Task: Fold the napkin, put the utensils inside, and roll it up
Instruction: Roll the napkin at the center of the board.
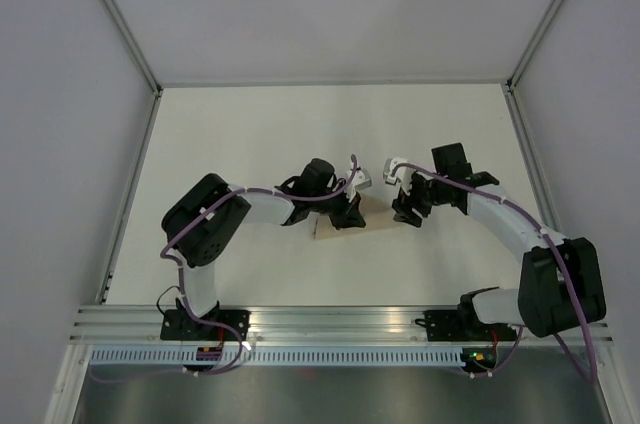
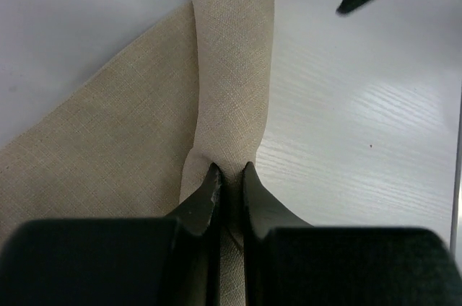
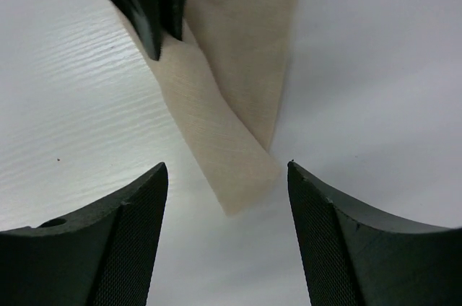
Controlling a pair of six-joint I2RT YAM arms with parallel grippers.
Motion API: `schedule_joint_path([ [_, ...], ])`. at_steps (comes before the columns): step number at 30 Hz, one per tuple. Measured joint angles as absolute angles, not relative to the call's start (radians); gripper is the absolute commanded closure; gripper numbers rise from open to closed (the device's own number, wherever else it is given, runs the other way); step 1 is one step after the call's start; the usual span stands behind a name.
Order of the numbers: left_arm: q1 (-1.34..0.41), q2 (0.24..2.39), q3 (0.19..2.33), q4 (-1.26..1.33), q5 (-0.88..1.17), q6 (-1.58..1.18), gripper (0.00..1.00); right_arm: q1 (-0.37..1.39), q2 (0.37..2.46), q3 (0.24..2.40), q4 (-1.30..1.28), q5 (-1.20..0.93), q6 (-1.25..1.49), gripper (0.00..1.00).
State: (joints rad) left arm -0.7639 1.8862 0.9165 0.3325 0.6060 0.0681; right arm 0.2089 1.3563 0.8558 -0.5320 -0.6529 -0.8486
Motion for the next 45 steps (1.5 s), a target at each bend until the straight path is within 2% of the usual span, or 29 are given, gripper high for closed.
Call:
schedule_joint_path([
  [8, -0.736, 1.956, 0.988, 0.301, 0.733, 0.028, 0.98, 0.450, 1.278, 0.671, -0.348, -0.495, -0.887, 0.26],
  [17, -0.728, 1.981, 1.021, 0.270, 0.778, 0.018, 0.98, 0.544, 1.362, 0.668, -0.243, -0.396, -0.896, 0.29],
  [25, -0.725, 1.989, 1.037, 0.245, 0.793, 0.018, 0.97, 0.575, 1.423, 0.669, -0.225, -0.359, -0.896, 0.43],
  [29, -0.724, 1.990, 1.041, 0.238, 0.797, 0.018, 0.93, 0.577, 1.456, 0.683, -0.217, -0.345, -0.899, 0.59],
  [31, -0.723, 1.990, 1.042, 0.236, 0.797, 0.018, 0.88, 0.577, 1.468, 0.694, -0.226, -0.343, -0.904, 0.65],
  [32, -0.723, 1.990, 1.042, 0.235, 0.797, 0.018, 0.85, 0.578, 1.474, 0.701, -0.233, -0.342, -0.904, 0.72],
  [35, -0.718, 1.989, 1.042, 0.234, 0.797, 0.007, 0.77, 0.579, 1.494, 0.730, -0.269, -0.342, -0.914, 0.81],
  [40, -0.704, 1.977, 1.034, 0.221, 0.786, -0.021, 0.65, 0.579, 1.539, 0.790, -0.329, -0.360, -0.916, 0.88],
  [45, -0.685, 1.941, 1.012, 0.188, 0.731, -0.059, 0.62, 0.564, 1.604, 0.869, -0.398, -0.412, -0.929, 0.89],
])
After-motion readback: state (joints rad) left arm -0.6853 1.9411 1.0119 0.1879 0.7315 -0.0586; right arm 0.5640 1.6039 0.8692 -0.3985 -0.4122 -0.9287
